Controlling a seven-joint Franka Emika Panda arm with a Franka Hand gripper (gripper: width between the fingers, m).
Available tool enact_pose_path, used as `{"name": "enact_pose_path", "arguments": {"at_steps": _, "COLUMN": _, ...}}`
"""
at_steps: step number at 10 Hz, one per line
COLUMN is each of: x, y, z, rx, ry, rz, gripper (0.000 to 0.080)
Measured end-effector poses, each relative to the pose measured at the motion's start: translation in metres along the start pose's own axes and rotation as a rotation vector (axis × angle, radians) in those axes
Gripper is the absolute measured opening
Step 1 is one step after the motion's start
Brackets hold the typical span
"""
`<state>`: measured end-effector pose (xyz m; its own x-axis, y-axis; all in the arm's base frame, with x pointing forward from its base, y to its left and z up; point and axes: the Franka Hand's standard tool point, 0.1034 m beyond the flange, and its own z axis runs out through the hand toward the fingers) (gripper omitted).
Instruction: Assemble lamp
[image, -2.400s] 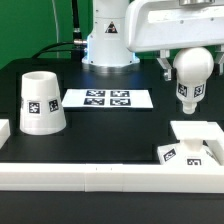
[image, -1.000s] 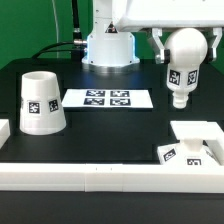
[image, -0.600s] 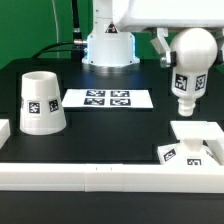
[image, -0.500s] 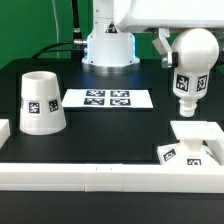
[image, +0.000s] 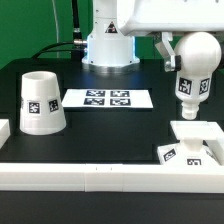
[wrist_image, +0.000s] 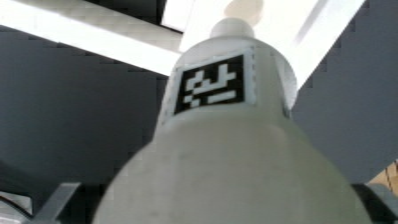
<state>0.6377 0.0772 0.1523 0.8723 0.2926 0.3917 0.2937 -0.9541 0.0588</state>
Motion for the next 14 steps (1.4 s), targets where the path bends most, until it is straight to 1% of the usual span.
{"name": "enact_pose_path", "arguments": {"at_steps": 2, "x": -0.004, "y": -0.001, "z": 0.006, "rx": 0.002, "ry": -0.01, "rz": 0.0, "gripper": 0.0573}}
{"name": "enact_pose_path", "arguments": {"at_steps": 5, "x": -0.01, "y": -0.01, "z": 0.016, "rx": 0.009, "ry": -0.017, "rz": -0.007, "gripper": 0.0573}}
{"name": "enact_pose_path", "arguments": {"at_steps": 8, "x": -0.011, "y": -0.011, "z": 0.017, "rx": 0.009, "ry": -0.02, "rz": -0.012, "gripper": 0.0573}}
{"name": "enact_pose_path", "arguments": {"at_steps": 10, "x": -0.013, "y": -0.012, "z": 0.02, "rx": 0.01, "ry": -0.023, "rz": -0.012, "gripper": 0.0573}}
{"name": "enact_pose_path", "arguments": {"at_steps": 12, "x": -0.016, "y": -0.018, "z": 0.026, "rx": 0.011, "ry": -0.014, "rz": -0.019, "gripper": 0.0573}}
{"name": "enact_pose_path", "arguments": {"at_steps": 14, "x": -0.02, "y": -0.019, "z": 0.027, "rx": 0.009, "ry": -0.005, "rz": -0.021, "gripper": 0.0573}}
